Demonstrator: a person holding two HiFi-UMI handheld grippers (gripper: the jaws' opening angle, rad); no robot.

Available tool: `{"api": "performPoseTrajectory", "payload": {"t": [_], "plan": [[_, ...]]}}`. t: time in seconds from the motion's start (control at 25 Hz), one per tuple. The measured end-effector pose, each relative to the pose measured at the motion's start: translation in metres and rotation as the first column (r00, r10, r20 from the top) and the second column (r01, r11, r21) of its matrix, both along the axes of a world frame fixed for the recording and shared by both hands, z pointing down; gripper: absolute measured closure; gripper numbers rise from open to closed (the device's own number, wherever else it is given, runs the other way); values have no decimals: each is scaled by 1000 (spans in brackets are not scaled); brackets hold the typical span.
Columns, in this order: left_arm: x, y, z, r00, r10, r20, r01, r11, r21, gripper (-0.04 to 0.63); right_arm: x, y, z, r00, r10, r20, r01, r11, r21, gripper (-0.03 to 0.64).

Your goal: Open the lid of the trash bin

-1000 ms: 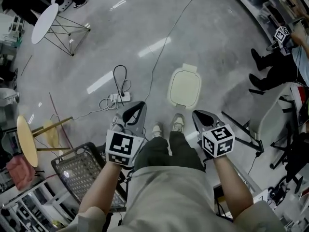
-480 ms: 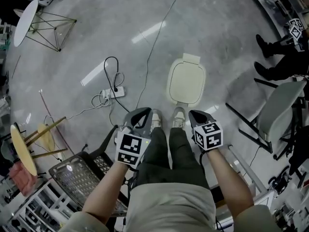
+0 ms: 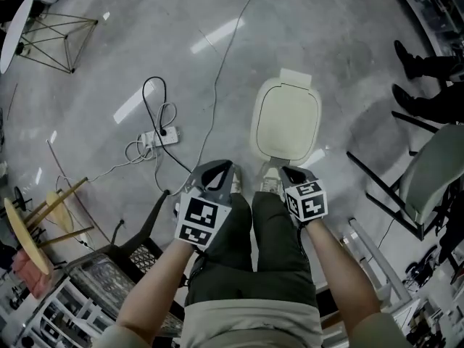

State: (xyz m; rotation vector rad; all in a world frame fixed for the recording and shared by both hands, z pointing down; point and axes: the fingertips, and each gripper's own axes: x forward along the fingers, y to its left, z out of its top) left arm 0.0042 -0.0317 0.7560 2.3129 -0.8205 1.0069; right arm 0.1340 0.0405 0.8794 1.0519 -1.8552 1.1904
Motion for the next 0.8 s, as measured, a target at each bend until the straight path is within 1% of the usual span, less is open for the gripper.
{"api": "performPoseTrajectory", "payload": {"t": [0.2,0.32,0.52,0.68,0.8], "plan": [[-7,10,38,1000,-6,12,7,999,-35,594,-2,8,44,1000,12,-21,-13,999,-48,614],[-7,16,52,1000,-7,13,8,999,-51,594,-2,11,59,999,27,-31,-28,998,-58,614],[-13,18,63,999,-31,9,32,997,-72,594,-3,15,65,999,9,-53,-10,1000,-20,614],[-16,20,66,999,-42,10,43,996,-84,594,-3,14,65,997,30,-68,-31,999,-15,614],[-17,19,61,999,-40,10,41,996,-85,594,0,7,58,994,77,-72,-79,997,-18,614]]}}
